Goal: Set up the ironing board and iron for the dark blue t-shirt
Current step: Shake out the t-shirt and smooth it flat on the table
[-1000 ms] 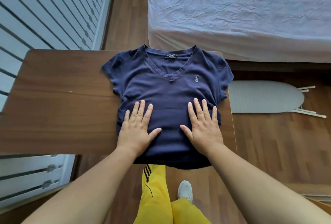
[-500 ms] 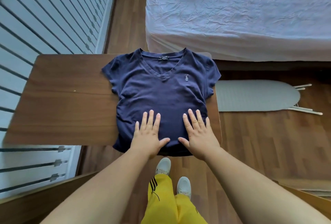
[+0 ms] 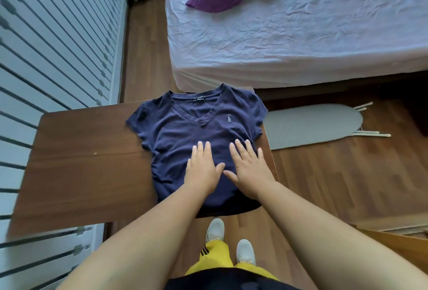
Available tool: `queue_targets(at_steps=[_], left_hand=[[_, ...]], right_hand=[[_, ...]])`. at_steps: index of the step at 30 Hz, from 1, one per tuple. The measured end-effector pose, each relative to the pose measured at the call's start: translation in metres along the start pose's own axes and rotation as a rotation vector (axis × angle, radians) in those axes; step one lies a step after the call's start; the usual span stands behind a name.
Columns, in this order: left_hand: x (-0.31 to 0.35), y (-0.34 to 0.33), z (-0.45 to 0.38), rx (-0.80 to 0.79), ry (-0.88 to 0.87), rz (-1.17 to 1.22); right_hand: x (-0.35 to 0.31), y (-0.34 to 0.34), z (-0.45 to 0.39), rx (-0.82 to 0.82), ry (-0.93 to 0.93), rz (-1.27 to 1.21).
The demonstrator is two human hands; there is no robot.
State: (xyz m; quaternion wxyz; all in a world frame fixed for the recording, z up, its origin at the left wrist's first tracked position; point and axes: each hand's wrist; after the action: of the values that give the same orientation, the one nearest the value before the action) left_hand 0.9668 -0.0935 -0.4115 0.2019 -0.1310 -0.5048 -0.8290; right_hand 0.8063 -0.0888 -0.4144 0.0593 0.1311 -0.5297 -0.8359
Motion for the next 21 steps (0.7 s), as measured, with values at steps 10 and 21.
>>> queue_targets(at_steps=[10, 21], left_hand=[[0.034, 0.031, -0.021, -0.068, 0.107, 0.464], [0.153, 0.046, -0.045, -0.079, 0.161, 0.896]], right_hand=[[-0.002, 0.05, -0.009, 0.13, -0.204, -0.422], [0.06, 0.103, 0.004, 0.32, -0.437, -0.928]])
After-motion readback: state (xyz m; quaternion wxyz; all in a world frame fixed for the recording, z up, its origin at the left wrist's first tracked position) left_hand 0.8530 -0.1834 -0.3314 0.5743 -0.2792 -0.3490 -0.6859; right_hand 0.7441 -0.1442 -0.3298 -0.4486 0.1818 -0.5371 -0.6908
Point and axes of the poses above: each hand's wrist, its own z-axis away from the middle knuckle, its own y-axis out of the back of the hand, x = y × z, and after that the axes turned 2 degrees about z, right-handed
